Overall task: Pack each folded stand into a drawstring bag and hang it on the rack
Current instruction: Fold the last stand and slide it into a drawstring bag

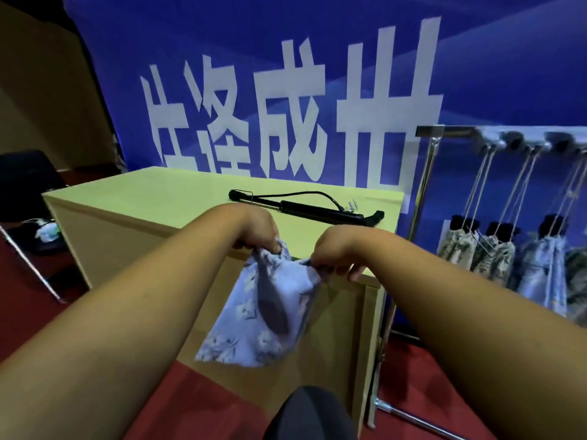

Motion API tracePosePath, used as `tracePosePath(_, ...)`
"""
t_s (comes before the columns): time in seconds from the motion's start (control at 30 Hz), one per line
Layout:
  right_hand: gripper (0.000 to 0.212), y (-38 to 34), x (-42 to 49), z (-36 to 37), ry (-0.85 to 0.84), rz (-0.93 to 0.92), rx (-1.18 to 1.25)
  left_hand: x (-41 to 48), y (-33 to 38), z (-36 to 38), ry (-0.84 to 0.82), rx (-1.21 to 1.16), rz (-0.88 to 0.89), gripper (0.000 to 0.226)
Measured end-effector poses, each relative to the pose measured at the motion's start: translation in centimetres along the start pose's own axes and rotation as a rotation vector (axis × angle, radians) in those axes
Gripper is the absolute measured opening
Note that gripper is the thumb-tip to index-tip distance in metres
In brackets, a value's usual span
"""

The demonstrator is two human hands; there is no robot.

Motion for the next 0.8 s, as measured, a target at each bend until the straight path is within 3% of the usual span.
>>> tracePosePath(0.27, 0.044, 5.4, 2.5, -2.0, 0.314, 0.144, 0.210, 3.1, 1.1, 0.9, 0.241, -0.169, -0.053, 0.024)
tracePosePath(0.37, 0.015, 6.5, 4.0, -2.2, 0.446, 0.110, 0.115, 4.0, 1.3, 1.6, 0.275, -0.223, -0.052, 0.021)
tracePosePath(0.43, 0.038, 6.8, 4.7, -2.1, 0.497, 0.083, 0.115, 4.7, 1.0, 2.4, 0.274, -0.265, -0.060, 0.027)
tracePosePath(0.5, 0.057, 6.6, 5.2, -2.1, 0.516, 0.059, 0.111, 5.5, 0.7, 3.0, 0.278, -0.323, -0.074, 0.029)
tracePosePath(0.57, 0.061, 6.7, 6.0, -2.1, 0.513, 0.075, 0.146, 6.2, 0.6, 3.8, 0.243, -0.334, -0.077, 0.025)
tracePosePath(0.73, 0.052, 6.6, 7.4, -2.2, 0.480, 0.109, 0.167, 7.4, 0.8, 5.3, 0.138, -0.249, -0.076, 0.036)
tracePosePath(0.8, 0.037, 6.5, 8.0, -2.1, 0.465, 0.115, 0.208, 7.8, 0.7, 5.3, 0.122, -0.209, -0.090, 0.044)
Point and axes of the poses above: each hand's wrist, its own x-axis towards the middle knuckle, its own z-axis out of the palm, y = z × x, the point moved 10 cm from there along x, towards the middle knuckle, and after that the axes turned 10 degrees about y, right-handed, at the moved point
